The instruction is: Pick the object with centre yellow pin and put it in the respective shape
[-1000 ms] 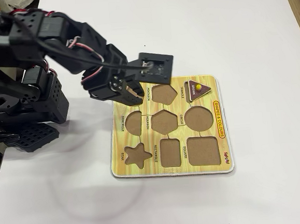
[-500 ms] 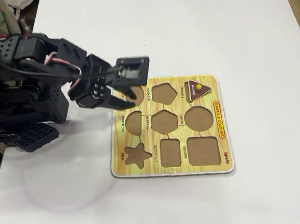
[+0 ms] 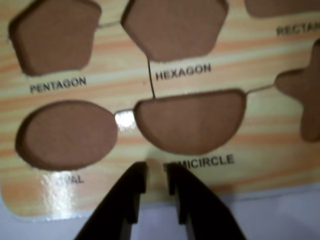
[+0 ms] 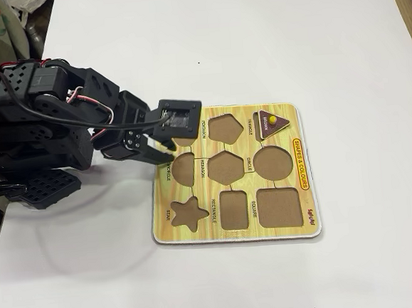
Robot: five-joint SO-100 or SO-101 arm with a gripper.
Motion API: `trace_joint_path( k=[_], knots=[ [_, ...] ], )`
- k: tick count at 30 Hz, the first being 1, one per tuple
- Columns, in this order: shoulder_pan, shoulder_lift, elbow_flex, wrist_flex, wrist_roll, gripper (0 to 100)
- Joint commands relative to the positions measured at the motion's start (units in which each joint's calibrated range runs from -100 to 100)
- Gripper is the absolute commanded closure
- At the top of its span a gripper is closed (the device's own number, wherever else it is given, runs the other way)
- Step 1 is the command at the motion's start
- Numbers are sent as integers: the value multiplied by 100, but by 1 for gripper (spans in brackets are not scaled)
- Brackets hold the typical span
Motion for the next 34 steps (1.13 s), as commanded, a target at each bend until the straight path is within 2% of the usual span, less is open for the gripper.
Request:
trace_joint_path(
  k=[1,9,34],
  knots=[
    [73,-35,27,621,-7,94],
    [73,-43,27,1209,-2,94],
    [44,-43,27,1217,56,94]
  ],
)
